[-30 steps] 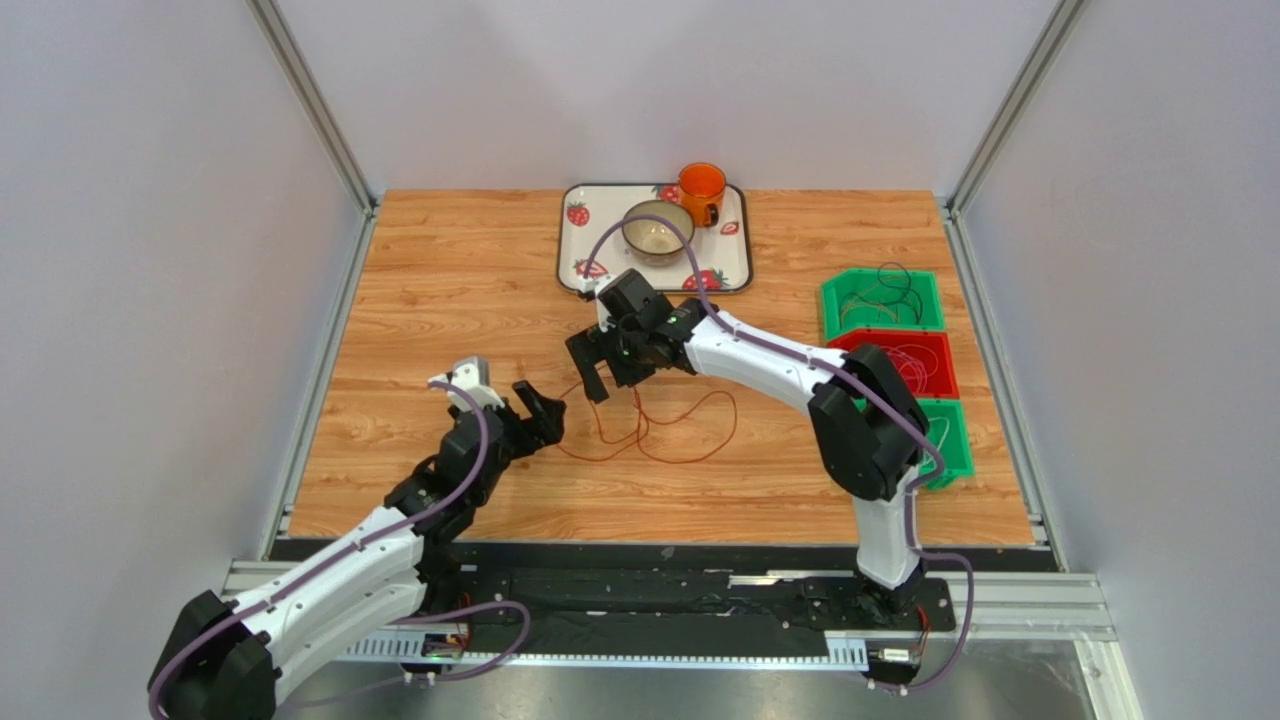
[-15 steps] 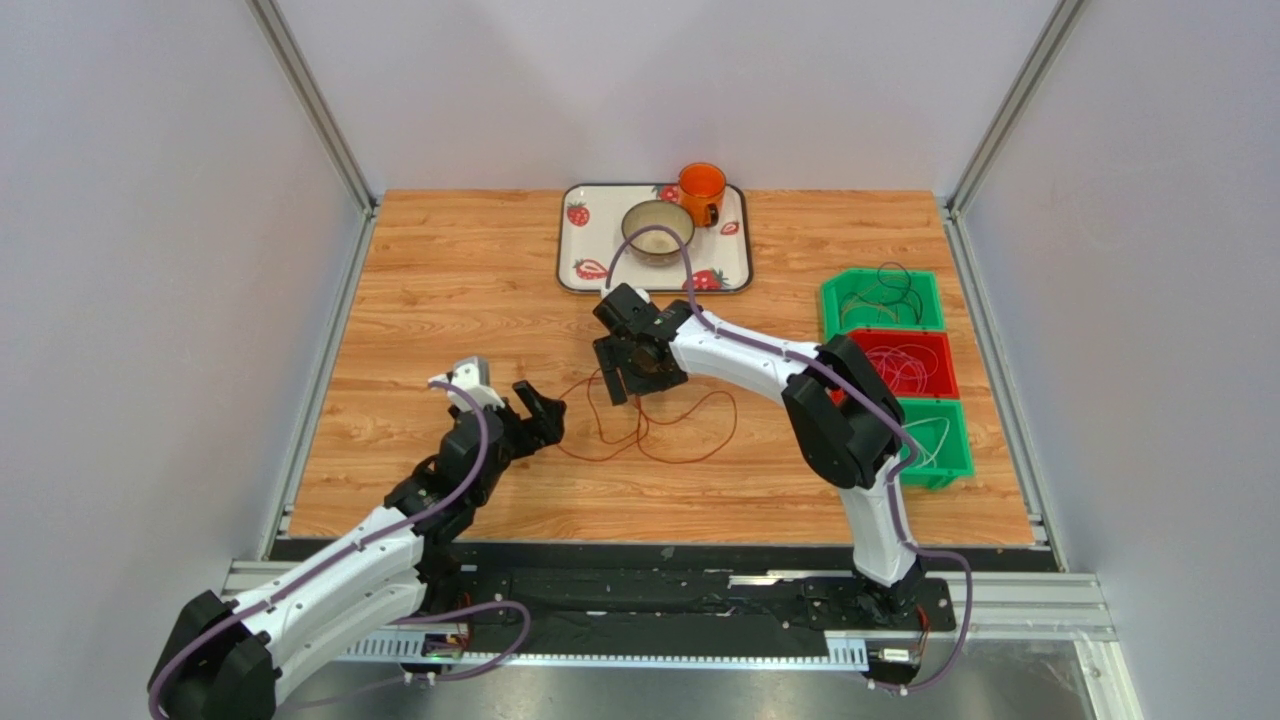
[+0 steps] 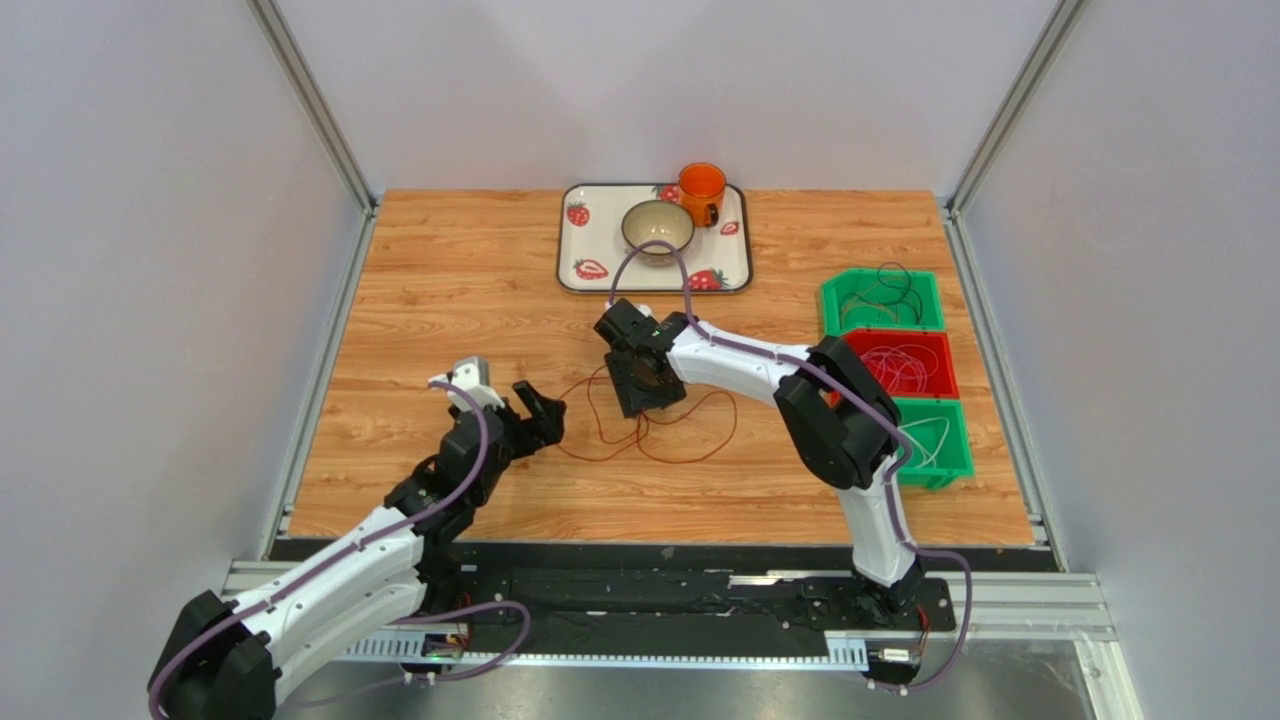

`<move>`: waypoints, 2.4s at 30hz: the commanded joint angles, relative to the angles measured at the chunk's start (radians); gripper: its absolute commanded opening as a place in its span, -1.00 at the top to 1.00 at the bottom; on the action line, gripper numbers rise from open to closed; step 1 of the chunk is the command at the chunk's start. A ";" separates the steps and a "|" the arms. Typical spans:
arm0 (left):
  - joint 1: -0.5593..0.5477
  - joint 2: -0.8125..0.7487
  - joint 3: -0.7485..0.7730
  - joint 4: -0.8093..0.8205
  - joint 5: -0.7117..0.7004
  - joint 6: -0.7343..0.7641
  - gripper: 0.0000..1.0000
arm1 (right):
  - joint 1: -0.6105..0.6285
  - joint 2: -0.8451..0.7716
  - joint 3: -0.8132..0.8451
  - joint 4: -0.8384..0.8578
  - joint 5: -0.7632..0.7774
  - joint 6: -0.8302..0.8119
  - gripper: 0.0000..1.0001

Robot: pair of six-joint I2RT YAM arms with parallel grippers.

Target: Untangle the cables

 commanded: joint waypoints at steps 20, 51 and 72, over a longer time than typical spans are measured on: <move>-0.001 -0.018 0.025 0.029 0.002 0.010 -0.83 | 0.078 0.149 0.079 -0.079 0.103 0.056 1.00; -0.002 -0.036 0.016 0.030 0.000 0.009 -0.83 | -0.198 -0.428 0.366 -0.297 0.173 -0.082 1.00; -0.001 -0.038 0.016 0.033 0.002 0.011 -0.83 | -0.500 -0.537 0.648 -0.190 0.324 -0.232 1.00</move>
